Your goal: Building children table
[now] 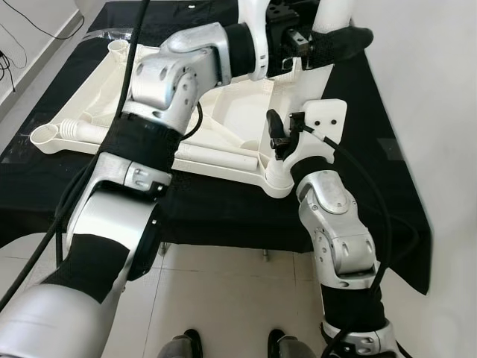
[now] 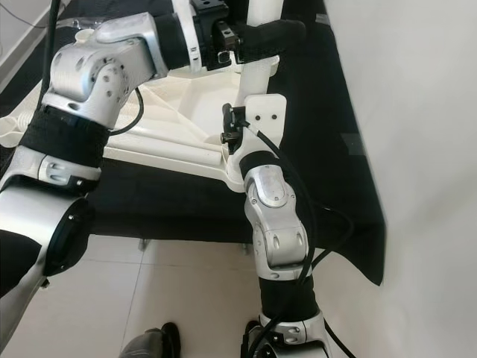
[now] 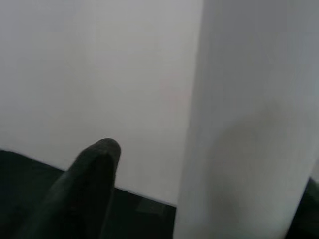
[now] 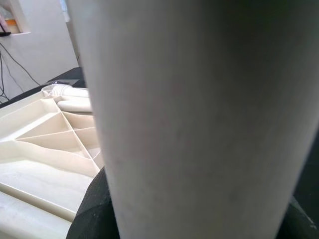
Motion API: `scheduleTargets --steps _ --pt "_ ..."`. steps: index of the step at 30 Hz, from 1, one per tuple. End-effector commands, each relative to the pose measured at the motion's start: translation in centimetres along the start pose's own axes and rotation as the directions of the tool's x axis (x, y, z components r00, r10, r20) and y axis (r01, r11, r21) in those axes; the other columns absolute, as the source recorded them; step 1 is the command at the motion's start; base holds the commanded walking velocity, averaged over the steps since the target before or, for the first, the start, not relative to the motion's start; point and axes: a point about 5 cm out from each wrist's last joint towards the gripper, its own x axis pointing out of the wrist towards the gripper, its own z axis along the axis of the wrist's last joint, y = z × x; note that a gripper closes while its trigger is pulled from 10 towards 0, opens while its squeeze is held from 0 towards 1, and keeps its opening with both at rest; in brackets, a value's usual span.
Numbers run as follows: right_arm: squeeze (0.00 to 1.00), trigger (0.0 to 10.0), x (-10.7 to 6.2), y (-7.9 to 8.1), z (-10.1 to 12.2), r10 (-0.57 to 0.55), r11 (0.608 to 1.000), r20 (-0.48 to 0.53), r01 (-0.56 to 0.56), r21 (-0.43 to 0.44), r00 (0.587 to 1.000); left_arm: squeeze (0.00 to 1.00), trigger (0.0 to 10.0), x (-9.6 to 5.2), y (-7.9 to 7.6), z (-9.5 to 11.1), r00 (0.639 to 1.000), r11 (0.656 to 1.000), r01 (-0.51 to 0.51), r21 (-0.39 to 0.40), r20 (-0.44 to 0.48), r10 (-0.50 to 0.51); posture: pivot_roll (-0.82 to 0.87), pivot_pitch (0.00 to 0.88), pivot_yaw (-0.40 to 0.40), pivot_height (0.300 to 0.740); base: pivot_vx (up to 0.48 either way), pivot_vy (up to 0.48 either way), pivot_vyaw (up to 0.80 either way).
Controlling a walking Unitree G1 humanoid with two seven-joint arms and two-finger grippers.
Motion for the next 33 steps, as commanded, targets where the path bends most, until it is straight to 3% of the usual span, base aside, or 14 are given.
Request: scheduleTargets --steps 1,15,18,19,20,22,25,28,29,30,32,33 --pt "0.0 10.0 -0.2 2.0 -1.6 0.098 0.994 -0.076 -0.093 0.062 0.992 0.0 0.0 0.3 0.2 0.1 1.0 1.0 0.001 0.025 -0.018 -0.001 0.02 0.233 0.059 0.74 0.0 0.0 0.0" --pt "0.0 10.0 -0.1 2.1 -1.5 0.128 0.991 -0.068 -0.125 0.046 0.99 0.0 0.0 0.9 0.1 1.2 0.999 0.999 0.037 0.025 -0.021 -0.036 0.03 0.234 0.051 0.74 0.0 0.0 0.0" --pt "0.04 10.0 0.0 2.3 -1.5 0.19 0.982 -0.061 -0.189 0.018 0.98 0.0 0.0 0.8 0.0 1.4 0.999 0.999 0.045 0.022 -0.014 -0.044 0.03 0.236 0.049 0.74 0.0 0.0 0.0" --pt "1.0 10.0 0.0 2.3 -1.4 0.227 0.974 -0.051 -0.227 0.01 0.973 0.0 0.0 0.8 -0.1 1.4 0.999 0.999 0.049 0.018 -0.01 -0.049 0.03 0.236 0.046 0.74 0.0 0.0 0.0" --pt "1.0 10.0 0.2 2.2 -1.1 0.291 0.957 -0.034 -0.291 0.009 0.956 0.0 0.0 0.8 -0.2 1.4 0.999 0.999 0.053 0.015 -0.007 -0.052 0.03 0.238 0.044 0.74 0.0 0.0 0.0" --pt "1.0 10.0 0.2 2.2 -1.1 0.291 0.957 -0.034 -0.291 0.009 0.956 0.0 0.0 0.8 -0.2 1.4 0.999 0.999 0.053 0.015 -0.007 -0.052 0.03 0.238 0.044 0.74 0.0 0.0 0.0" --pt "1.0 10.0 1.2 0.9 0.2 0.435 0.9 -0.002 -0.435 -0.028 0.9 0.0 0.0 0.7 -0.5 1.2 0.998 0.998 0.061 0.001 -0.003 -0.061 0.02 0.237 0.039 0.74 0.0 0.0 0.0" --pt "1.0 10.0 1.6 0.4 0.6 0.493 0.869 -0.008 -0.493 -0.045 0.87 0.0 0.0 0.7 -0.6 1.1 0.998 0.998 0.065 -0.004 -0.001 -0.065 0.02 0.237 0.037 0.74 0.0 0.0 0.0" --pt "0.31 10.0 2.1 -0.1 1.2 0.545 0.836 -0.008 -0.544 -0.067 0.839 0.0 0.0 0.8 -0.7 1.0 0.998 0.997 0.071 -0.009 0.002 -0.071 0.02 0.235 0.034 0.74 0.0 0.0 0.0" --pt "0.0 10.0 2.3 -0.4 1.5 0.573 0.817 -0.008 -0.571 -0.082 0.82 0.0 0.0 0.8 -0.8 1.0 0.997 0.997 0.074 -0.012 0.004 -0.074 0.02 0.235 0.034 0.74 0.0 0.0 0.0" --pt "0.0 10.0 2.9 -0.6 2.2 0.678 0.73 -0.033 -0.678 -0.086 0.735 0.0 0.0 0.9 -1.1 0.8 0.996 0.996 0.086 -0.019 0.005 -0.086 0.02 0.235 0.034 0.74 0.0 0.0 0.0" --pt "0.0 10.0 2.9 -0.6 2.2 0.678 0.73 -0.033 -0.678 -0.086 0.735 0.0 0.0 0.9 -1.1 0.8 0.996 0.996 0.086 -0.019 0.005 -0.086 0.02 0.235 0.034 0.74 0.0 0.0 0.0"
